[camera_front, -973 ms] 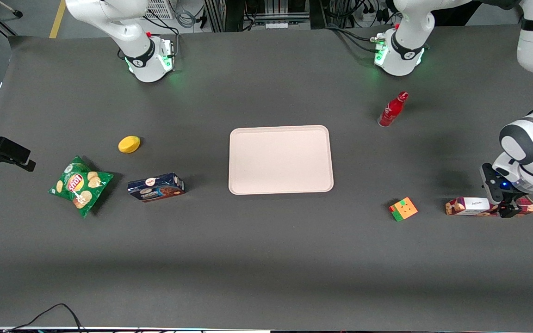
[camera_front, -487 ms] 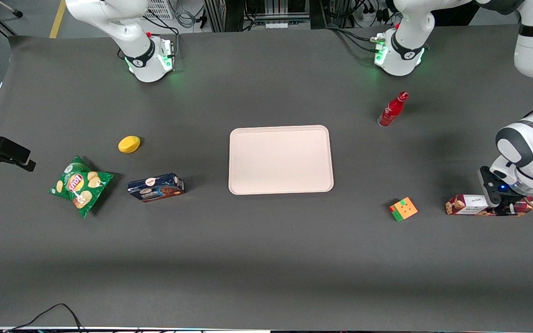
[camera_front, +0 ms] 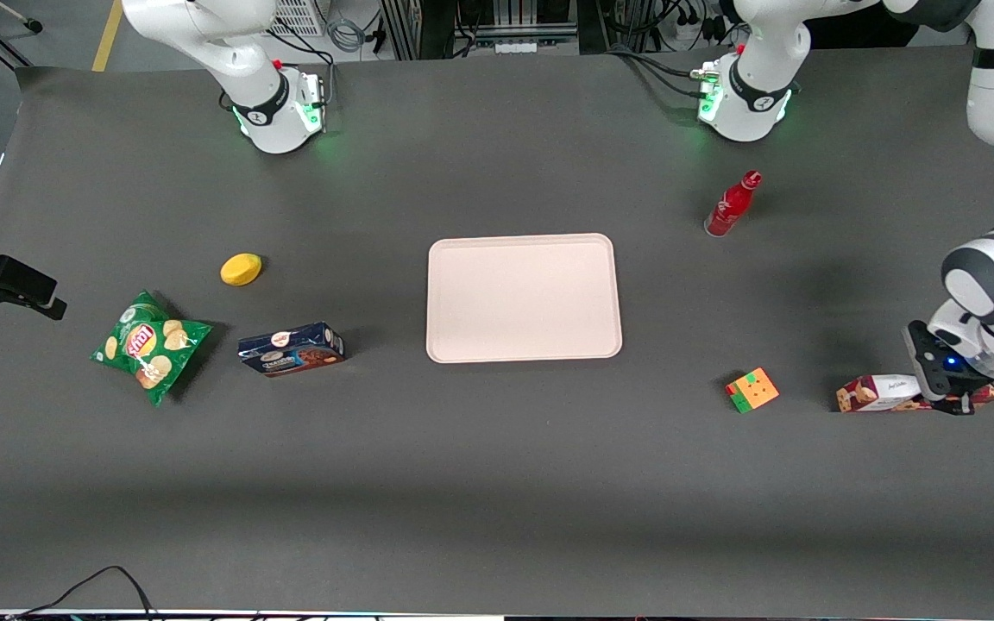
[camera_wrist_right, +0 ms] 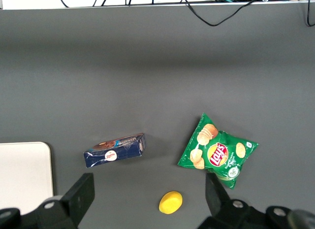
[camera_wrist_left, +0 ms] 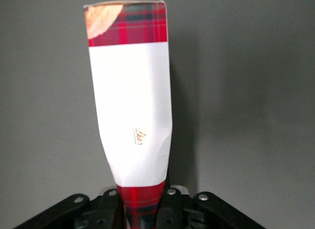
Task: Place red cookie box on tray
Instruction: 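Lift the red cookie box upright with the left gripper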
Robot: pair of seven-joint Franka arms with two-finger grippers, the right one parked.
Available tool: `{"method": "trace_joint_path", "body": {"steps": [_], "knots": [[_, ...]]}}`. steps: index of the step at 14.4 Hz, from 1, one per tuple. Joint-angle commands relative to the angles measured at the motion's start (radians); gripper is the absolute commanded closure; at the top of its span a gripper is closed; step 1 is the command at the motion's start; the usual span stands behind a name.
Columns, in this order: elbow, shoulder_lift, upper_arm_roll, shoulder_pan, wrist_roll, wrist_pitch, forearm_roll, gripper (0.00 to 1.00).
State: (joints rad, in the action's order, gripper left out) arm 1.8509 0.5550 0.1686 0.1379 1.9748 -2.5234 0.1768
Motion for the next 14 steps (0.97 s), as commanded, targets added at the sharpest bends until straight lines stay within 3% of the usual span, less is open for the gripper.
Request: {"method": "trace_joint_path", "body": {"steps": [1, 6, 10, 14], "knots": [[-0.183, -0.003, 0.005, -0.001, 0.000, 0.191, 0.018, 0.89], [-0.354, -0.070, 0.009, -0.009, -0.069, 0.415, -0.002, 0.89], [-0.361, -0.154, 0.006, -0.026, -0.229, 0.489, -0.075, 0.88], [-0.361, -0.176, -0.012, -0.046, -0.454, 0.534, -0.077, 0.89]]}}
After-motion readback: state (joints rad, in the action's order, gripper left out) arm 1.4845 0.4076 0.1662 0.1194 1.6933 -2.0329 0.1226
